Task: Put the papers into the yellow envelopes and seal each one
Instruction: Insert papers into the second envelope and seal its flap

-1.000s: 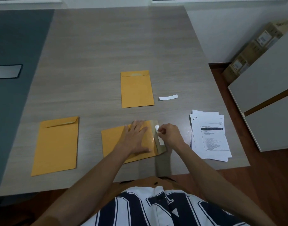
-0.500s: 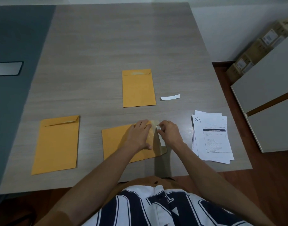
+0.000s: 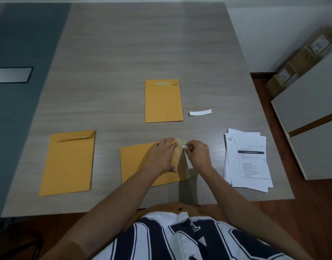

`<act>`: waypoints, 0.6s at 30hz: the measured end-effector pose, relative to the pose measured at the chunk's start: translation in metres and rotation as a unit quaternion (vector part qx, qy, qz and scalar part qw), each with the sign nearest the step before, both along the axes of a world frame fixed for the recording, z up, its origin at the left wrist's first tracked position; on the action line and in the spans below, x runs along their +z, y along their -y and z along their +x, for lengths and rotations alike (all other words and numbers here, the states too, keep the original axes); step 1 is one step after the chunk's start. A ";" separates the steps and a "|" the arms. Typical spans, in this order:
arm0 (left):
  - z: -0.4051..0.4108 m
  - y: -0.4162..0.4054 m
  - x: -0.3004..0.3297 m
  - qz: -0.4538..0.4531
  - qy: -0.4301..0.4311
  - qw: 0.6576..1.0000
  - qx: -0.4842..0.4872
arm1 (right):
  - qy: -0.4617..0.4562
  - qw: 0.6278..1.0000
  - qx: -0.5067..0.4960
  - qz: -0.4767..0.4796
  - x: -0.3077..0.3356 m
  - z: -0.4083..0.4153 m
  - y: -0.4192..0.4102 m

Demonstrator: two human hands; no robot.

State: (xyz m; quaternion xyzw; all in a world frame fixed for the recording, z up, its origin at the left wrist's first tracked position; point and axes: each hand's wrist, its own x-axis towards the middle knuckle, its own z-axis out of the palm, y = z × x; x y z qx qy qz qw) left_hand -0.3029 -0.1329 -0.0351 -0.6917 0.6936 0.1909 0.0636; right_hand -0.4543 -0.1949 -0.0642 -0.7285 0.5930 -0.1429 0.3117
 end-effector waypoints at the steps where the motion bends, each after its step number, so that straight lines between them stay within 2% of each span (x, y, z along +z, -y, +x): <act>1: 0.000 0.000 0.000 0.000 0.000 1.000 0.000 | 0.008 1.000 -0.006 0.006 0.000 0.000 0.001; 9: 0.000 -0.001 0.000 -0.003 -0.008 1.000 0.006 | 0.049 0.998 -0.027 0.033 0.000 0.000 0.005; 18: 0.001 0.000 -0.001 -0.003 -0.008 1.000 0.004 | 0.056 0.997 -0.036 0.033 -0.001 0.001 0.005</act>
